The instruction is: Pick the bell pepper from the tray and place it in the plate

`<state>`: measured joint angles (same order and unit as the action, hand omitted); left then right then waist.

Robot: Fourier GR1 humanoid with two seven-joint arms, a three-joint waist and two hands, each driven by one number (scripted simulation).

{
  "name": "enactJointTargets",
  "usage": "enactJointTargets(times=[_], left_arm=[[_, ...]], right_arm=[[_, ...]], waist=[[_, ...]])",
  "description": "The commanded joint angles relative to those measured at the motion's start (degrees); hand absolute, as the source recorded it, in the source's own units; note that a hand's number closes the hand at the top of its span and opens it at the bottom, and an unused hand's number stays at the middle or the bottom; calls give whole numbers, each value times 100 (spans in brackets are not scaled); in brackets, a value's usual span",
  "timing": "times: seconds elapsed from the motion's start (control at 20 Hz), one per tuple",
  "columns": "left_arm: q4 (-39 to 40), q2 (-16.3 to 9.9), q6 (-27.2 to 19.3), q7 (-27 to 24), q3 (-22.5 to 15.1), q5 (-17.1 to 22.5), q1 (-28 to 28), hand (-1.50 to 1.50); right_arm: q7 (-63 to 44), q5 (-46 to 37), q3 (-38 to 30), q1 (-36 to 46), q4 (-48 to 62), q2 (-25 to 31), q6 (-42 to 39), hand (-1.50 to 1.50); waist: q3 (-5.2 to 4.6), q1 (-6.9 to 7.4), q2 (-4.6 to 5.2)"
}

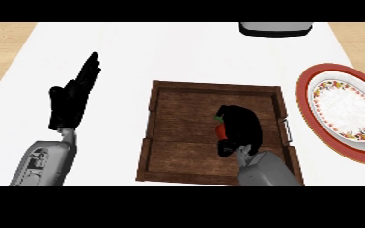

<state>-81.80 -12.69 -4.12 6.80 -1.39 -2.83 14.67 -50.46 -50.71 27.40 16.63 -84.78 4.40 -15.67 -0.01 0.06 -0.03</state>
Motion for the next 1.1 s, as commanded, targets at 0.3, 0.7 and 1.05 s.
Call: enactJointTargets(times=[0.3, 0.7, 1.05], left_arm=[[-259, 31, 203, 197, 227, -121, 29, 0], [-103, 10, 19, -73, 444, -75, -269, 0], [-138, -92, -2, -49, 589, -39, -380, 0]], right_arm=[[778, -643, -331, -113, 248, 14, 483, 150], [2883, 315, -1904, -944, -317, 2546, 596, 150], [5034, 1399, -3500, -933, -154, 3639, 1287, 150]], waist=[[2, -4, 0], [60, -611, -31], [103, -724, -104]])
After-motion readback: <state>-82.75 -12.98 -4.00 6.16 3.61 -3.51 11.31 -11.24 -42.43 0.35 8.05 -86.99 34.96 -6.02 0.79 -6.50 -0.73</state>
